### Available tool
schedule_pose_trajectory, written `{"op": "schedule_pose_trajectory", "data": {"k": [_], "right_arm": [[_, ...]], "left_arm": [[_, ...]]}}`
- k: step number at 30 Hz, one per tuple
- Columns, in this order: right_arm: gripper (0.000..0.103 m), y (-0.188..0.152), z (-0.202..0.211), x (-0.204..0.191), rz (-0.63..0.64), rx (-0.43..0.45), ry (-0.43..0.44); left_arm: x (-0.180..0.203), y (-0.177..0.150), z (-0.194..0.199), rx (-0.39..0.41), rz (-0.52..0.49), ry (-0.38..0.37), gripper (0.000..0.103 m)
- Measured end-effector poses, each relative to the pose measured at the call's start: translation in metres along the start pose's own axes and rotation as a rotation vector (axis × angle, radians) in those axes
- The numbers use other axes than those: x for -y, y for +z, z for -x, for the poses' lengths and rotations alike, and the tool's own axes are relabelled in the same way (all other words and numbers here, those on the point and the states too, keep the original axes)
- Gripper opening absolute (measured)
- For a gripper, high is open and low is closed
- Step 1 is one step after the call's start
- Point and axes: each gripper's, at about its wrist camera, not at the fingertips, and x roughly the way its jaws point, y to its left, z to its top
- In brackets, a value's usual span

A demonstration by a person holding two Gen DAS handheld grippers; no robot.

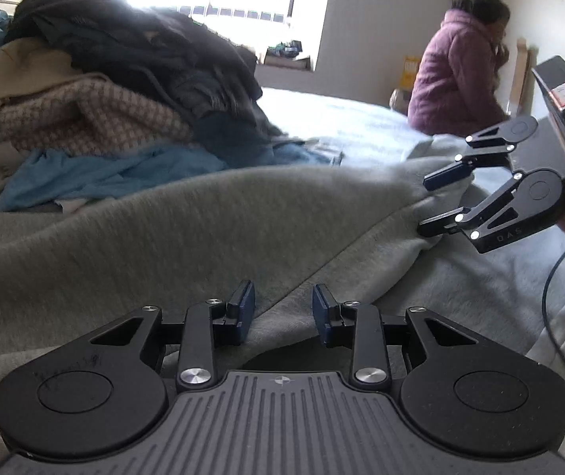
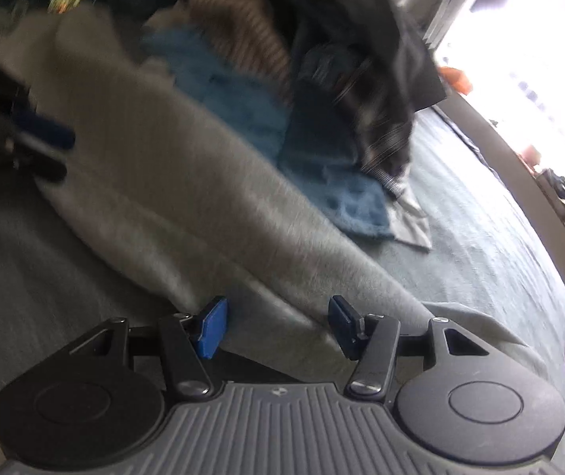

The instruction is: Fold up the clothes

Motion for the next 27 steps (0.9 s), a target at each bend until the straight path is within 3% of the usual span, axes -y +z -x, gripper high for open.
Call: {"op": "schedule_pose_trajectory", "data": {"k": [5,7,9,10,16,25,26,27], "right_arm": [[0.056,0.002,-0.017,0.004,0.026,-0.016,0.040],[0.043,0.004,-0.019,0.003,0.033,-0.018,0.049],[0.014,0.005,-0.010,-0.002,0.050,0.012,0.023],[0.008,0.005,-0.004,-0.003,0.053,0.032,0.003],[0.007,-0.005,0.050,-0.011,0.043,0.119,-0.099],[0.007,-0.028,0.094,-0.057,0.069,0.113,-0.168],[0.007,-0.028,0.096,-0.059,0.058,0.112,-0.170],[0.007,-0.028,0.099,-0.059,0.039,0.116,-0.174]], "left_arm": [[0.001,-0.003,-0.003,-0.006,-0.015,0.002,0.032],[0.001,-0.003,-0.002,-0.002,-0.014,0.000,0.032],[0.001,-0.002,-0.001,0.004,-0.013,-0.005,0.032],[0.002,-0.002,0.000,0.008,-0.015,-0.004,0.032],[0.019,-0.002,0.009,0.055,-0.109,0.016,0.033],[0.043,-0.007,0.014,0.091,-0.257,0.052,0.036],[0.045,-0.008,0.015,0.091,-0.271,0.056,0.035],[0.047,-0.008,0.016,0.088,-0.279,0.062,0.026]]}}
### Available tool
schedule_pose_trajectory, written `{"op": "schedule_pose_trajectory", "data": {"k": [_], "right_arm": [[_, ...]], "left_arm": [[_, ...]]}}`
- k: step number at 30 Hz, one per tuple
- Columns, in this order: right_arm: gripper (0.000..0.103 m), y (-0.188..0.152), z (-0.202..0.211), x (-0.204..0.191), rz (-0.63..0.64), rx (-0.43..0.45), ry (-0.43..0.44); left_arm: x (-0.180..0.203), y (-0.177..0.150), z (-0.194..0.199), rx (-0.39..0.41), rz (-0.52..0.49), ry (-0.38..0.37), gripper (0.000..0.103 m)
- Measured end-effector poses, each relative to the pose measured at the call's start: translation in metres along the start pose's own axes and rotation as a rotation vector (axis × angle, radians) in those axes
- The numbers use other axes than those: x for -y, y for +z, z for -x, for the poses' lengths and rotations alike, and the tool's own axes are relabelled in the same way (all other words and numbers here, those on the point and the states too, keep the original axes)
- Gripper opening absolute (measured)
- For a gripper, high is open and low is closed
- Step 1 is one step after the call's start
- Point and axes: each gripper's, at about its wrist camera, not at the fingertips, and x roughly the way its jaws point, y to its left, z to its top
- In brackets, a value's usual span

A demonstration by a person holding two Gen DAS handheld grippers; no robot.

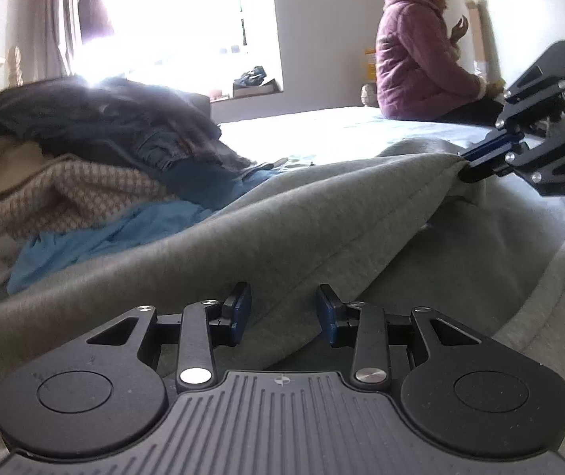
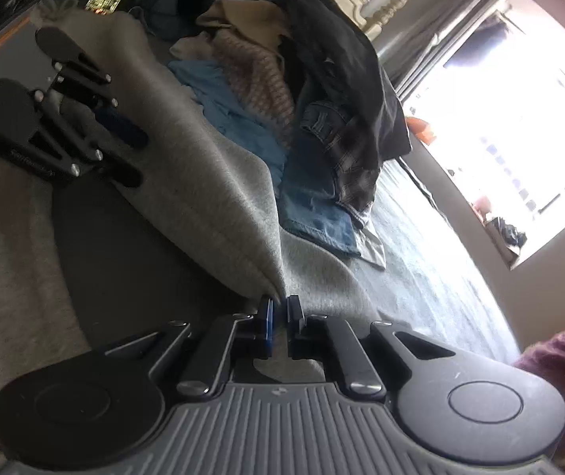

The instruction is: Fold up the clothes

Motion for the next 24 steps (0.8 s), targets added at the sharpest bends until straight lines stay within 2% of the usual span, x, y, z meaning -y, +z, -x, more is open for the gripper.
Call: {"op": "schedule_pose_trajectory", "data": {"k": [2,5,8,12,14,16,17,18,21,24], "right_arm": [[0.006,0.004,0.002,0.003,-0.018,0.010,-0.028],[0.006,0.012,0.001,0.009,-0.019,0.016,-0.067],[0.002,0.011,-0.003,0.017,-0.022,0.005,-0.112],[0.001,-0.009,-0.007,0.022,-0.089,-0.037,-0.050],[0.002,-0.021,-0.004,0.023,-0.157,-0.043,-0.003],[0.002,-0.034,0.006,0.028,-0.251,-0.043,0.038],[0.002,-0.040,0.011,0.031,-0.298,-0.042,0.057],[0.002,-0.046,0.017,0.034,-0.345,-0.040,0.075],[0.006,-0.065,0.042,0.049,-0.476,-0.030,0.117],[0.017,-0.082,0.069,0.062,-0.554,-0.009,0.133]], "left_arm": [[0.002,0.001,-0.001,-0.011,-0.007,0.004,0.010],[0.001,0.003,0.003,-0.013,0.019,-0.012,0.000],[-0.001,0.006,0.013,-0.028,0.086,-0.075,0.000],[0.012,0.001,0.040,-0.051,0.035,-0.091,0.000],[0.020,0.000,0.048,-0.045,-0.022,-0.058,0.001],[0.027,0.006,0.046,-0.054,-0.076,-0.021,0.008],[0.031,0.011,0.040,-0.055,-0.107,0.002,0.021],[0.034,0.015,0.034,-0.056,-0.138,0.025,0.029],[0.044,0.023,0.002,-0.105,-0.245,0.049,0.031],[0.051,0.024,-0.036,-0.200,-0.313,0.057,0.031]]}}
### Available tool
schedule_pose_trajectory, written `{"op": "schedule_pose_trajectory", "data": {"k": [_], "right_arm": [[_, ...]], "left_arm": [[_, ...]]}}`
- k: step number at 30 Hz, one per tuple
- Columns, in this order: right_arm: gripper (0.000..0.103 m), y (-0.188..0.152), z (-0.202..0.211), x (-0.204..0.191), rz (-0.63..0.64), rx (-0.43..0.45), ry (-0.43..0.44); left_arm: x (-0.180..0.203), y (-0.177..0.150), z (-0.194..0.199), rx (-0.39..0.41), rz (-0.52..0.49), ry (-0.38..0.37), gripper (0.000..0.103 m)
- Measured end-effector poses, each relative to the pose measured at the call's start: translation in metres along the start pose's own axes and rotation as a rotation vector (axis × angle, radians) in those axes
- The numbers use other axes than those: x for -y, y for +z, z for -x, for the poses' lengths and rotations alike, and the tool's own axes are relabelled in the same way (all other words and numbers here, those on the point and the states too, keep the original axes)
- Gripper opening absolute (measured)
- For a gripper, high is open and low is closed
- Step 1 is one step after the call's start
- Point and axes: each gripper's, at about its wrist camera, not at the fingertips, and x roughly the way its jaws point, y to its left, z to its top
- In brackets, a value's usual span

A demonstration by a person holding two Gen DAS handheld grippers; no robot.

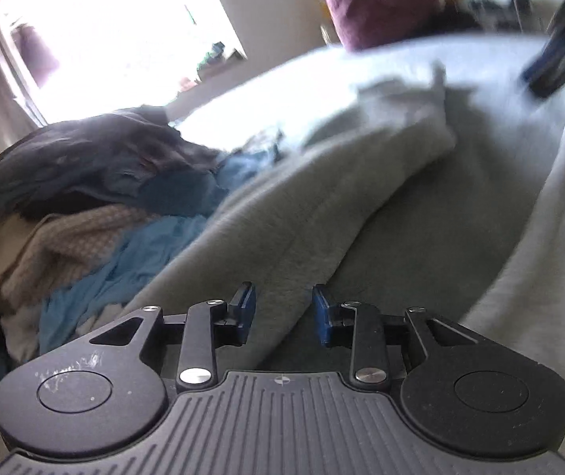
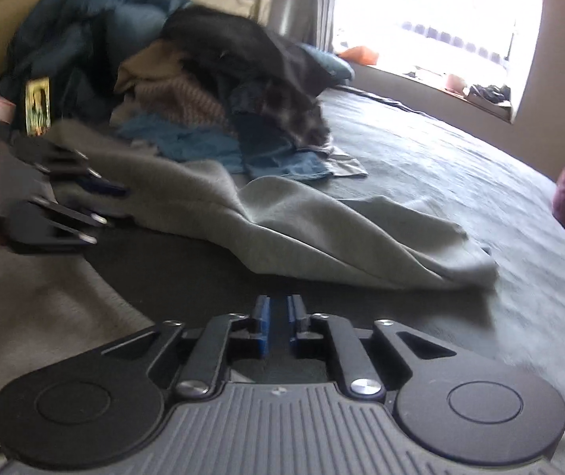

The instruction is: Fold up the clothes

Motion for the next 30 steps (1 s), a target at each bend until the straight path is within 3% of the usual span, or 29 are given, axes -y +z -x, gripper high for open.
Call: {"op": "schedule_pose_trajectory", "data": {"k": [2,4,5,6,11,13,18,22,26,28,30], "right_arm": [[0.021,-0.005,0.016,0.009,-0.027,0.014,-0.001],[0.023,-0.009,0.025,0.022,-0.071,0.021,0.008],[0.026,-0.010,0.027,0.029,-0.097,0.022,0.008],[0.030,-0.009,0.026,0.038,-0.125,0.021,0.007],[0.044,-0.004,0.012,0.094,-0.377,0.047,-0.006],[0.062,-0.001,0.000,0.122,-0.515,0.068,-0.004],[0.066,-0.002,-0.051,0.191,-0.840,0.048,0.004],[0.071,0.010,-0.095,0.233,-0.913,-0.024,-0.038],[0.072,-0.001,-0.121,0.255,-1.098,-0.063,-0.103],[0.072,-0.009,-0.134,0.263,-1.161,-0.062,-0.120],[0.041,-0.014,-0.143,0.264,-1.150,-0.058,-0.140]], "left_arm": [[-0.002,0.002,-0.014,-0.039,0.029,-0.004,0.031],[-0.012,0.002,-0.016,-0.041,0.129,-0.027,0.025],[-0.018,0.003,-0.015,-0.040,0.190,-0.045,0.008],[-0.022,0.002,-0.013,-0.036,0.238,-0.057,0.005],[-0.031,-0.007,0.005,-0.047,0.337,-0.093,0.001],[-0.028,-0.011,0.011,-0.046,0.334,-0.094,0.001],[-0.021,-0.026,0.027,-0.033,0.365,-0.125,0.000],[-0.018,-0.031,0.036,0.015,0.366,-0.125,0.000],[-0.012,-0.021,0.037,0.090,0.304,-0.071,0.004],[-0.009,-0.012,0.025,0.081,0.266,-0.056,0.020],[-0.008,-0.005,0.008,0.051,0.262,-0.047,0.024]]}}
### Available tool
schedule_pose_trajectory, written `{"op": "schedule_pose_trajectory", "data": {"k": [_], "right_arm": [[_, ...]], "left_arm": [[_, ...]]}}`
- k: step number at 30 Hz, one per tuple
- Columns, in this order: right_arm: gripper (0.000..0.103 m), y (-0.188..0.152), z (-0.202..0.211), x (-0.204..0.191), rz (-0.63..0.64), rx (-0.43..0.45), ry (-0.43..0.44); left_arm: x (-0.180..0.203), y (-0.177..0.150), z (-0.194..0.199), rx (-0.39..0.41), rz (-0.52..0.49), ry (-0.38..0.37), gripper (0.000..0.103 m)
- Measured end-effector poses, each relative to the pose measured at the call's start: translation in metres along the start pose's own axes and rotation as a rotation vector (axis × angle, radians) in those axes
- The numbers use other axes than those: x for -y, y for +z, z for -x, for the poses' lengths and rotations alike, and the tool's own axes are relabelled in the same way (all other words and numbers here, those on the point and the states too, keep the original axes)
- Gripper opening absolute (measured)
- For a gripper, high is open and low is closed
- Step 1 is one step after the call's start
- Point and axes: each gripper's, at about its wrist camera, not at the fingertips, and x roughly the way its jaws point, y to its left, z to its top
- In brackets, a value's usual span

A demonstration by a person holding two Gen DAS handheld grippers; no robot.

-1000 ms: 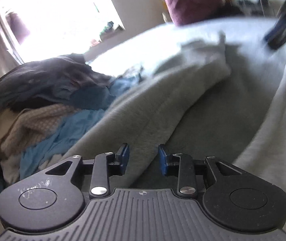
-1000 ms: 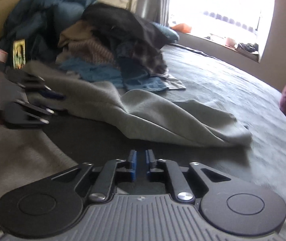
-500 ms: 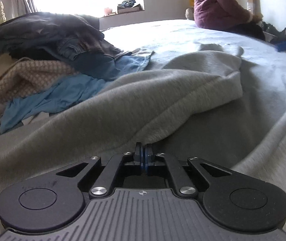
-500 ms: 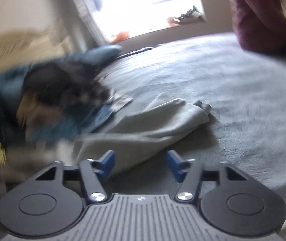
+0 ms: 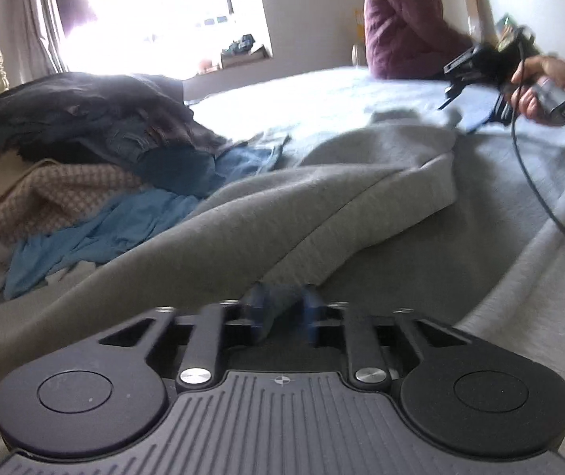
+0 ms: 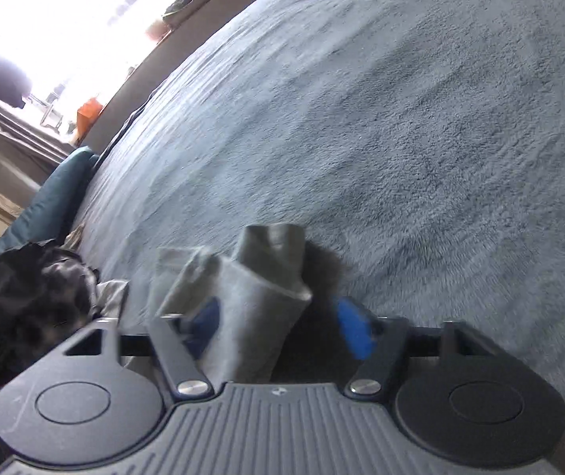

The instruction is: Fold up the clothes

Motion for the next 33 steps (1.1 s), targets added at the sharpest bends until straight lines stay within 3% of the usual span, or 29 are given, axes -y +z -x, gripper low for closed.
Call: {"op": "schedule_pose_trajectory", "data": {"k": [1,4,9,14,15,17,18,19,22,25,29,32,33], "right_arm": [[0.026,-0.002,-0.002,0.001,0.010,0.009,-0.004],[0.008,-0.008,0.010,-0.002,0.052,0.050,0.014],[0.005,0.001,0.045,-0.028,0.179,0.162,0.070],[0.005,0.039,0.030,-0.085,0.240,0.209,0.129],[0.007,0.048,0.019,-0.095,0.235,0.204,0.155],[0.022,0.060,-0.005,-0.112,0.250,0.157,0.152],[0.044,0.064,-0.014,-0.118,0.260,0.133,0.120],[0.059,0.063,-0.016,-0.116,0.255,0.132,0.071],[0.073,0.054,0.002,-0.084,0.188,0.137,0.057],[0.076,0.043,0.010,-0.033,0.065,0.048,0.033],[0.073,0.026,-0.018,0.012,-0.055,-0.105,0.008],[0.073,0.015,-0.029,-0.005,0.035,-0.077,0.007],[0.059,0.011,-0.032,-0.012,0.070,-0.063,0.005]], "left_arm": [[0.000,0.001,-0.008,-0.014,0.013,0.002,0.024],[-0.002,-0.001,-0.018,-0.024,0.054,0.002,0.024],[-0.014,-0.008,-0.023,-0.029,0.130,-0.052,0.024],[-0.011,-0.007,-0.023,-0.031,0.129,-0.050,0.024],[-0.009,-0.007,-0.023,-0.030,0.121,-0.044,0.024],[-0.007,-0.007,-0.023,-0.030,0.110,-0.038,0.024],[-0.007,-0.008,-0.023,-0.030,0.111,-0.039,0.025],[-0.008,-0.008,-0.023,-0.031,0.116,-0.044,0.025],[-0.011,-0.008,-0.023,-0.031,0.132,-0.057,0.025],[-0.010,-0.008,-0.024,-0.031,0.125,-0.053,0.026],[-0.006,-0.006,-0.024,-0.036,0.102,-0.032,0.026],[-0.002,-0.004,-0.027,-0.041,0.078,-0.005,0.026],[0.001,-0.003,-0.027,-0.043,0.069,0.004,0.026]]}}
